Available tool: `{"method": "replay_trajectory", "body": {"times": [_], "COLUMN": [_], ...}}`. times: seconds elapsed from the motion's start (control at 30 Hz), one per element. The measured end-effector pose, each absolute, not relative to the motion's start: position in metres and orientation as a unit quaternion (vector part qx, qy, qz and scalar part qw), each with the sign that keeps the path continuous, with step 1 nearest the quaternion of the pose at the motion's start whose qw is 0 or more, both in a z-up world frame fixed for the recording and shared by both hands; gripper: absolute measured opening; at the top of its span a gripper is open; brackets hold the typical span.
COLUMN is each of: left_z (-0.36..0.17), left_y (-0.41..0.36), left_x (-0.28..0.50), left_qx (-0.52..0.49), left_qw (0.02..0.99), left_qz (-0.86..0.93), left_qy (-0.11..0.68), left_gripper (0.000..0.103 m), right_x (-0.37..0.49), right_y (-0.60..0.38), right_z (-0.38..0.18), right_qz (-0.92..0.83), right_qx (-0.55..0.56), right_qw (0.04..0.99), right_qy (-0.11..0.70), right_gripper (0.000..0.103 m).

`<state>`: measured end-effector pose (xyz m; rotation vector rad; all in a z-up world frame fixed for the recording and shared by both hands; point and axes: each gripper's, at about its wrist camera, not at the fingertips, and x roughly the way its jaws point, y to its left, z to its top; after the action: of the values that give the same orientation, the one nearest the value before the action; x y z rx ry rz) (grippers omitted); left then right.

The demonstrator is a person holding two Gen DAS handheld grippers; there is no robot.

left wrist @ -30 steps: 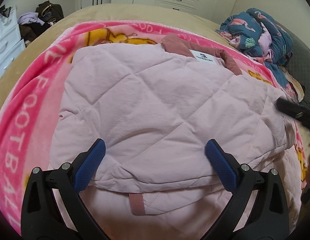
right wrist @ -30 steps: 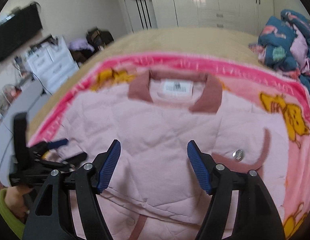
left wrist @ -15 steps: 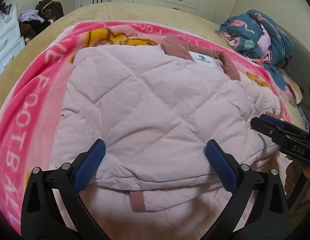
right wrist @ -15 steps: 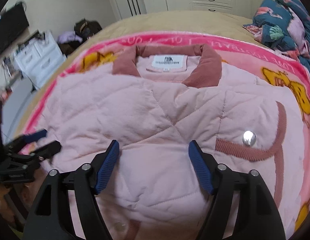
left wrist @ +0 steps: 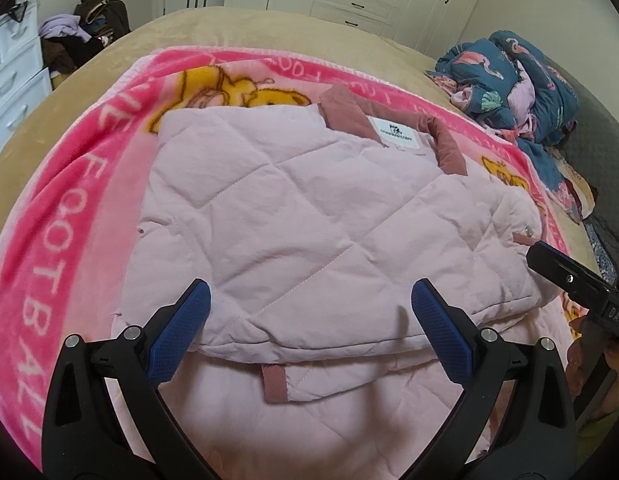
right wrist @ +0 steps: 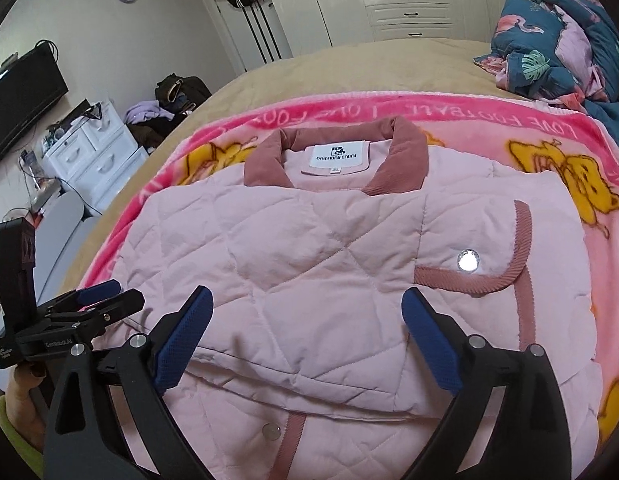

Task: Fold large clothes

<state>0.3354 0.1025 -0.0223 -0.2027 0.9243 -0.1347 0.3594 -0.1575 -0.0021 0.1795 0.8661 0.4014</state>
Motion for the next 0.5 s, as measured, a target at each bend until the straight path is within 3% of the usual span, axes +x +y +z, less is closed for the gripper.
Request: {"method": "replay_trajectory", "body": {"times": [0.5], "left_z": [0.016], "left_y": [0.110], "left_x": [0.318], "left_qx": [-0.109], "left_qw": [0.904], "left_qz": [-0.064], "left_qy": [0.408], "left_gripper": [0.095], "right_x": [0.345], "right_y": [-0.158], "right_z": [0.028], "right_qz": [0.201], "right_qx": [0.096], "right_qw": [0.895], "right_qy": [0.387], "right_gripper": [0.095]}}
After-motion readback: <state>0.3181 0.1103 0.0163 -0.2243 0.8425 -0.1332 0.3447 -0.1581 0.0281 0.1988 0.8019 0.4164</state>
